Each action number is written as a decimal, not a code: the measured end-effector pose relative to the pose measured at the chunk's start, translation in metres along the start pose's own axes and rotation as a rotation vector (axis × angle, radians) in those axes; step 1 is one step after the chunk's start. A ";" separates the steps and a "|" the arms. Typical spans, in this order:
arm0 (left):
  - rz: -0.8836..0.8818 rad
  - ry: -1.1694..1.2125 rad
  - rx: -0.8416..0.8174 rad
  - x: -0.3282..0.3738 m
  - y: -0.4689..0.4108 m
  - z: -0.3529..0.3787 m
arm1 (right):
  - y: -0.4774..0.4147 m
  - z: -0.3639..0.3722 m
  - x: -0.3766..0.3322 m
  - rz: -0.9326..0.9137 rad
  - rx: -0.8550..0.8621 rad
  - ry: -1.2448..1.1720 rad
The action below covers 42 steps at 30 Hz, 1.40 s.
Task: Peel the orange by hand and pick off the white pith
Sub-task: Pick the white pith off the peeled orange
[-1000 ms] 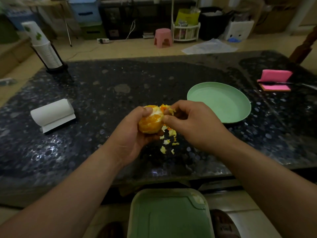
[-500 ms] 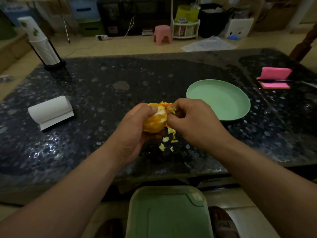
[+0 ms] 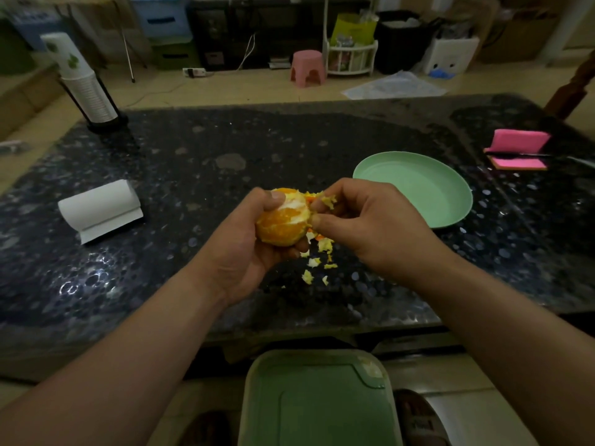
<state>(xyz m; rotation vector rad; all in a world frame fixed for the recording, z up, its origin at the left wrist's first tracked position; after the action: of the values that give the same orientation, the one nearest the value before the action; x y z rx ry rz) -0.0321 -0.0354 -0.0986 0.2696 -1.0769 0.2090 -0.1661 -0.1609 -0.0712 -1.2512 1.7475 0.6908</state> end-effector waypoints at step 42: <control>-0.015 0.068 0.035 -0.002 -0.005 -0.012 | -0.005 0.005 0.011 0.093 -0.020 -0.138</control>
<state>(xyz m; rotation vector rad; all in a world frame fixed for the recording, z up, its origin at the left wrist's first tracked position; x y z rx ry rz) -0.0219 -0.0362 -0.1063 0.3001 -1.0046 0.2224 -0.1610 -0.1642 -0.0832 -1.1146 1.6965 0.8310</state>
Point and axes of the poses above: each hand's wrist, its own y-axis away from the middle knuckle, its own z-axis out of the palm, x = y × z, the point moved 3 cm from there along -y, towards the middle knuckle, and after that the axes turned 14 degrees about -x, right-handed, at the moved point
